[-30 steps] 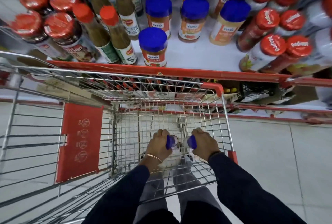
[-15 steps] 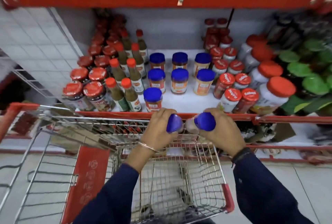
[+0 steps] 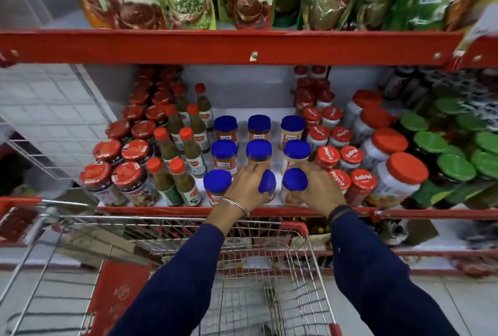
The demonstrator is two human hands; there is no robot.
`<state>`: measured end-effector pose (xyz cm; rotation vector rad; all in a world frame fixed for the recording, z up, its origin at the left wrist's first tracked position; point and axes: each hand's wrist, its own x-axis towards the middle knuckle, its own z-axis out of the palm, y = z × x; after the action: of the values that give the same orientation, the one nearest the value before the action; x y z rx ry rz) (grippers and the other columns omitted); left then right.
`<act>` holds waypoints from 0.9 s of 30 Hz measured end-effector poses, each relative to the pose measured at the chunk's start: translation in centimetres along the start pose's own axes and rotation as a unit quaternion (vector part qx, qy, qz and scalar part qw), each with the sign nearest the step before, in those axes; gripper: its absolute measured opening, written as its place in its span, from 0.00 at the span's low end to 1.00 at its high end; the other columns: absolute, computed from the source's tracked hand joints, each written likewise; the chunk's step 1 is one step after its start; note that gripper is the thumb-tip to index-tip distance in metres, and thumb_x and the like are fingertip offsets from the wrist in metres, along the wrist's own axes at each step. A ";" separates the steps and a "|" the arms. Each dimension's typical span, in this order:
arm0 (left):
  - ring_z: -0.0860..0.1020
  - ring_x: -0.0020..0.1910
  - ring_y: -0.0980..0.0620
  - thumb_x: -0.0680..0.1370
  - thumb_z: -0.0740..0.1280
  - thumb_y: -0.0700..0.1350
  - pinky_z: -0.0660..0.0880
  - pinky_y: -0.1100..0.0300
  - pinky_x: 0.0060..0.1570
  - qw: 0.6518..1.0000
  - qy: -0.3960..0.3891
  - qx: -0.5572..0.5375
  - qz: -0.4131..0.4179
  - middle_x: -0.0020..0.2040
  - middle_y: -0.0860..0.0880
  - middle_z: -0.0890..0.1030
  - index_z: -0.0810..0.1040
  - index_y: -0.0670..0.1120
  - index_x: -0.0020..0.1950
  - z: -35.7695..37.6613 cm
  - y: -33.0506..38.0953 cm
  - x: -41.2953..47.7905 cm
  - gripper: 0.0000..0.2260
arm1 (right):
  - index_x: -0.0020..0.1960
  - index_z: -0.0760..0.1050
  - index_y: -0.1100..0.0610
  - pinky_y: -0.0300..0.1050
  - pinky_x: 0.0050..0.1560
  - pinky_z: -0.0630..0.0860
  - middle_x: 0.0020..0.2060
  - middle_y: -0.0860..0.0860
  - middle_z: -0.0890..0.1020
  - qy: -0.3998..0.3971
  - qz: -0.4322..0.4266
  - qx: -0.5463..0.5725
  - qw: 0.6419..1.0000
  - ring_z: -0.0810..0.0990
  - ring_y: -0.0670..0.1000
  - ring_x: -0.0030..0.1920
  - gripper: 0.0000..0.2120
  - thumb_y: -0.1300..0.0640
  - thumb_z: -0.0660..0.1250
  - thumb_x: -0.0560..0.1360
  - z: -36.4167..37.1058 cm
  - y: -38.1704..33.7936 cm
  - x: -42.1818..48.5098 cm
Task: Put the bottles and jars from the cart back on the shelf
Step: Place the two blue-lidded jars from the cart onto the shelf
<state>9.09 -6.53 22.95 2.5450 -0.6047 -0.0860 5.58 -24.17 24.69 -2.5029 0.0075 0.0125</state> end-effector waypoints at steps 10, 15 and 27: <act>0.63 0.68 0.39 0.72 0.68 0.38 0.67 0.44 0.67 0.999 -0.040 0.029 -0.004 0.70 0.41 0.63 0.61 0.44 0.71 1.6 -0.9 0.7 0.29 | 0.69 0.67 0.56 0.55 0.57 0.76 0.67 0.56 0.73 -0.014 0.005 -0.033 0.999 0.75 0.59 0.62 0.28 0.61 0.70 0.70 1.2 1.7 0.9; 0.66 0.68 0.44 0.75 0.65 0.40 0.66 0.51 0.69 0.996 0.073 -0.038 0.030 0.69 0.42 0.68 0.65 0.43 0.68 0.0 -1.1 -2.9 0.22 | 0.71 0.62 0.55 0.54 0.60 0.73 0.69 0.56 0.69 0.041 -0.027 -0.138 0.989 0.71 0.59 0.64 0.33 0.56 0.70 0.70 1.3 0.7 -0.7; 0.73 0.51 0.55 0.76 0.60 0.35 0.72 0.55 0.55 0.904 0.398 -0.156 -0.023 0.53 0.47 0.75 0.74 0.43 0.54 -10.1 -12.1 -10.8 0.10 | 0.63 0.72 0.57 0.44 0.59 0.74 0.58 0.54 0.79 -0.013 -0.093 0.224 0.970 0.76 0.45 0.55 0.17 0.53 0.65 0.76 7.5 -12.8 -1.8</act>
<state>6.04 12.27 25.03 2.0247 -0.1755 0.7461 3.79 -9.40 26.37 -2.0413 -0.2121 -0.0301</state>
